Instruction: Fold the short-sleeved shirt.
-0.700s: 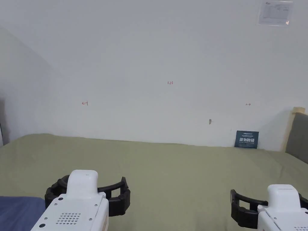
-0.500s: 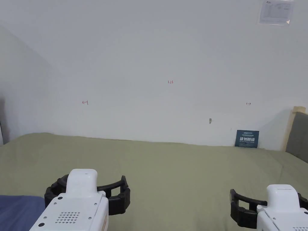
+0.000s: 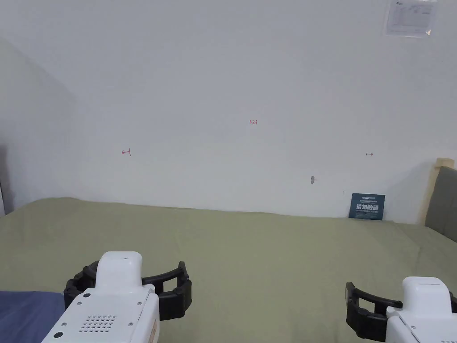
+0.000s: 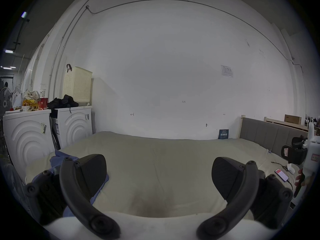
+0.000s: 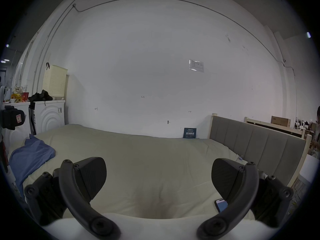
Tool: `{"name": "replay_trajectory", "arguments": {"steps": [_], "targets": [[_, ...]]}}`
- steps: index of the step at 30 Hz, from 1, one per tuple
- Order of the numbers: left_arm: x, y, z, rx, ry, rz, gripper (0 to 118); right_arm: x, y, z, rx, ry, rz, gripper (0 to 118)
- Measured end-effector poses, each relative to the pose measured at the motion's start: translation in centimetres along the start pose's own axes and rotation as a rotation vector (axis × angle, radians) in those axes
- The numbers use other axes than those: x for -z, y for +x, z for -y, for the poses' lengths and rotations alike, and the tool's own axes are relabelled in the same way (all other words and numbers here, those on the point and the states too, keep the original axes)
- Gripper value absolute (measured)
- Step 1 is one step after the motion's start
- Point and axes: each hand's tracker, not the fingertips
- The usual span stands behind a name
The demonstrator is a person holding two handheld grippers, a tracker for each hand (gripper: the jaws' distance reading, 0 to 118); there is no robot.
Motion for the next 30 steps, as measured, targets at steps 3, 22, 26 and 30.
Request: {"name": "replay_trajectory", "arguments": {"steps": [3,22,26,30], "targets": [[0.0,0.0,-0.1,0.004,0.002,-0.001,118,-0.1,-0.1,0.0,-0.003,-0.002,-0.001,118],[-0.3,-0.1,-0.4,0.005,0.017,0.003,118,-0.7,0.4,-0.4,0.063,0.036,-0.024,118],[-0.3,0.0,-0.4,0.011,0.019,0.011,118,-0.7,0.7,-0.4,0.095,0.039,-0.025,118],[-0.4,0.0,-0.4,0.017,0.022,0.012,118,-0.7,0.9,-0.4,0.104,0.054,-0.015,118]]}}
